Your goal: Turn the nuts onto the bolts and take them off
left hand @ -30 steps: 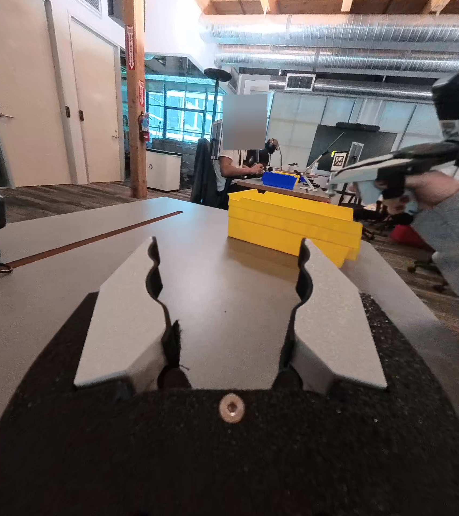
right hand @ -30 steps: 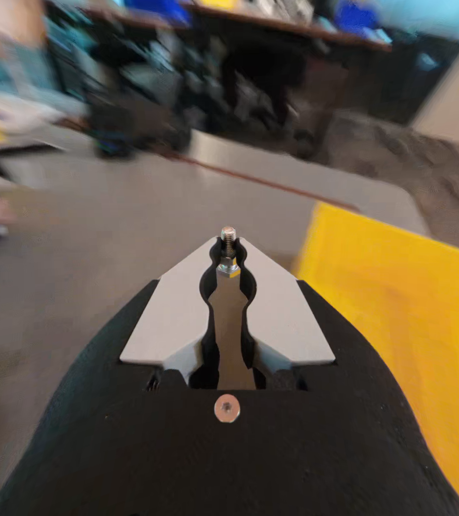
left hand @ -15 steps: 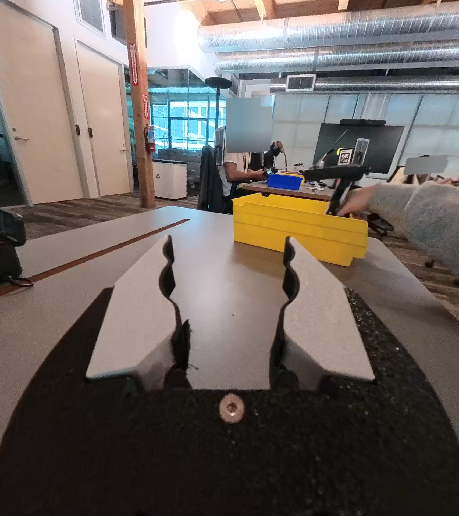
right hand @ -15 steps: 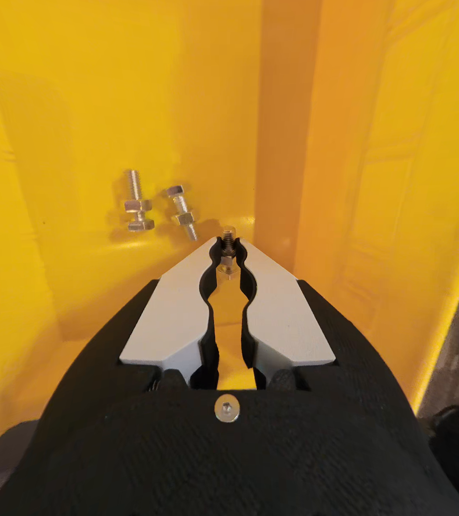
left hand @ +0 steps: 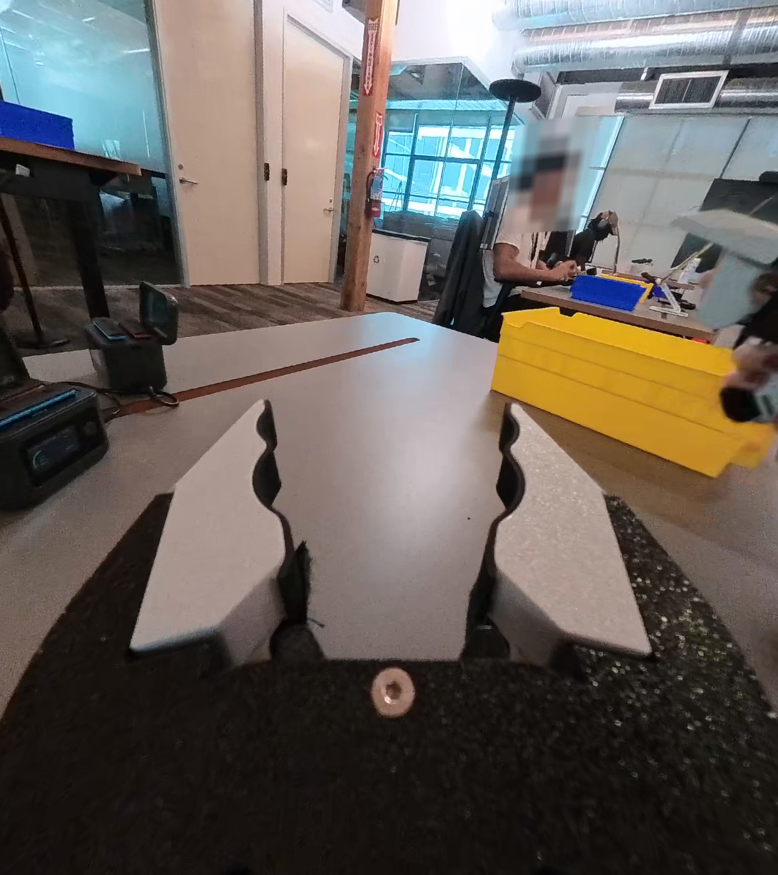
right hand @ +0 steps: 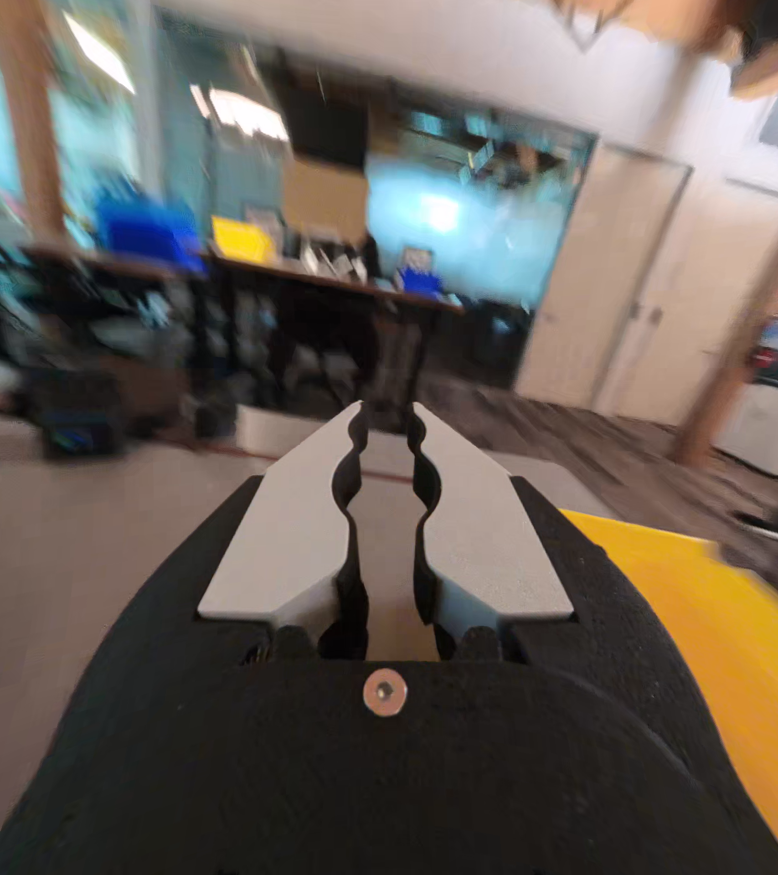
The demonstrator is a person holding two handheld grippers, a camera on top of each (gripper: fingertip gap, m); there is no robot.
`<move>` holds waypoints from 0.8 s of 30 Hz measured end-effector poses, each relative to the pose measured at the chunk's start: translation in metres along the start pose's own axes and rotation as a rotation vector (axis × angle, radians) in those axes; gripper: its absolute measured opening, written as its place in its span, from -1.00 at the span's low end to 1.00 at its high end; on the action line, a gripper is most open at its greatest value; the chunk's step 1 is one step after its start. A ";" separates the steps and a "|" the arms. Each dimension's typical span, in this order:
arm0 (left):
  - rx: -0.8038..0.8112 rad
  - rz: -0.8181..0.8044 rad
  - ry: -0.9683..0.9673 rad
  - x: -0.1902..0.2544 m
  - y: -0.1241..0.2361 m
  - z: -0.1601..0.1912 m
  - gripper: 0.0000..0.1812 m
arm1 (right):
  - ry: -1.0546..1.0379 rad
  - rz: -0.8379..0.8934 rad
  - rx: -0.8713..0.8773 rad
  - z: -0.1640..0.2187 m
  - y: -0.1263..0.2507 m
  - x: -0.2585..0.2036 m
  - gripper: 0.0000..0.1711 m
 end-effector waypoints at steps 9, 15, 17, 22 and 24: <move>-0.007 -0.001 -0.086 0.007 0.004 -0.001 -0.21 | 0.015 -0.166 0.267 0.041 -0.035 -0.154 -0.95; -0.019 -0.010 -0.188 0.013 0.005 -0.004 -0.29 | 0.058 -0.204 0.202 0.059 -0.037 -0.168 -0.98; -0.053 0.015 -0.181 0.018 0.002 -0.001 -0.28 | 0.014 -0.184 0.185 0.062 -0.039 -0.160 -0.98; -0.053 -0.258 -0.152 0.022 0.056 -0.081 -0.33 | -0.018 -0.188 0.197 0.061 -0.038 -0.154 -1.00; -0.009 -0.318 -0.203 0.015 0.088 -0.126 -0.37 | -0.034 -0.189 0.200 0.060 -0.038 -0.153 -1.00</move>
Point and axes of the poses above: each gripper's, where its closed fingertips meet, y back along the fingers, z out of its underside, x = y × z across the jaws, the point moved 2 cm from there along y, back along the fingers, and after that the axes turned 2 degrees about z, right-handed, at the moved point
